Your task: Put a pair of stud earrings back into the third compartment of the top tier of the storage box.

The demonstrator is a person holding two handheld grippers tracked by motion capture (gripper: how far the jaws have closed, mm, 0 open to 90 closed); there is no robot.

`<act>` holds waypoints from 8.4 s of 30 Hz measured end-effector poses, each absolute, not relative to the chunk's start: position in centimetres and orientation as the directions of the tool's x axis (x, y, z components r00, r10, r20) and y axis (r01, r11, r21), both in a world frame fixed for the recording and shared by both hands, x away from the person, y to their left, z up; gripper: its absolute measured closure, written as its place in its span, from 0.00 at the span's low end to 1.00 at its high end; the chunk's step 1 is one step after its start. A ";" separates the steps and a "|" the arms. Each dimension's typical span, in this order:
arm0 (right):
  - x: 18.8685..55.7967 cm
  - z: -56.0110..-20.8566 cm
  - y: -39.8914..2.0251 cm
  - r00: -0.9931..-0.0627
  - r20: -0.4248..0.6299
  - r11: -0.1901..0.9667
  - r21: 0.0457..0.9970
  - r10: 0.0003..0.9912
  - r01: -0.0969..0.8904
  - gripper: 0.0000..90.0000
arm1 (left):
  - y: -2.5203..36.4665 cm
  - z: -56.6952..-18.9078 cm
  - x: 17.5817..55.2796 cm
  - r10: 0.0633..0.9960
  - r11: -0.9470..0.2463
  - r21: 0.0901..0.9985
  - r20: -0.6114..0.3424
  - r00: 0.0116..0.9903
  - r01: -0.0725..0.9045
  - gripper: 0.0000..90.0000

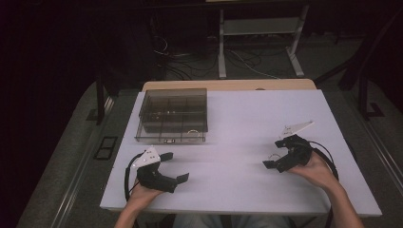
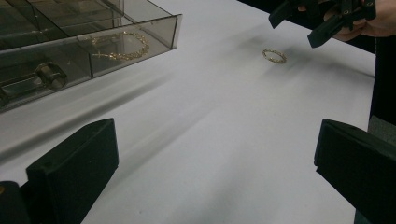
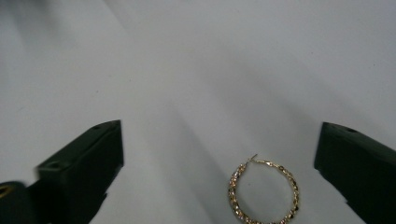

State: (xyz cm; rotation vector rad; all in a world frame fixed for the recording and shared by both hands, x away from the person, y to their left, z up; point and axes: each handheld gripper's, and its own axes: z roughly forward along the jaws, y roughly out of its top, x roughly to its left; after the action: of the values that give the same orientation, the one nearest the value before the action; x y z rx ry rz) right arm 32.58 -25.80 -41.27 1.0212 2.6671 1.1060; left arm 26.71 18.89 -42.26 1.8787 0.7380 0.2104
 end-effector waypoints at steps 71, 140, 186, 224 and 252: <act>32.6 -43.2 -26.5 -0.754 0.149 0.593 0.528 0.640 0.608 0.95 | 18.8 -42.4 26.9 0.569 -0.266 0.881 -0.183 0.802 0.391 0.00; 33.8 -33.5 -23.0 -0.827 0.267 0.438 0.745 0.495 0.503 0.95 | 19.0 -42.5 26.8 0.586 -0.248 0.882 -0.193 0.787 0.401 0.00; 38.2 -29.2 -13.1 -0.894 0.218 0.506 0.760 0.392 0.407 0.95 | 19.3 -42.3 26.8 0.588 -0.242 0.885 -0.193 0.786 0.398 0.00; 41.3 -31.7 -7.7 -0.901 0.235 0.498 0.768 0.366 0.403 0.95 | 19.4 -42.3 26.7 0.584 -0.241 0.886 -0.193 0.789 0.395 0.00; 42.0 -34.8 -4.2 -0.912 0.246 0.555 0.731 0.328 0.397 0.95 | 19.7 -42.2 26.8 0.586 -0.240 0.888 -0.191 0.788 0.393 0.00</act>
State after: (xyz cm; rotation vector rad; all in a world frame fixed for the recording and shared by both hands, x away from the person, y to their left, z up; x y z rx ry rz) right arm 42.01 -4.24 -34.84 0.6641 2.8414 1.3682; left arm 26.76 19.67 -42.22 1.8658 0.7469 0.2162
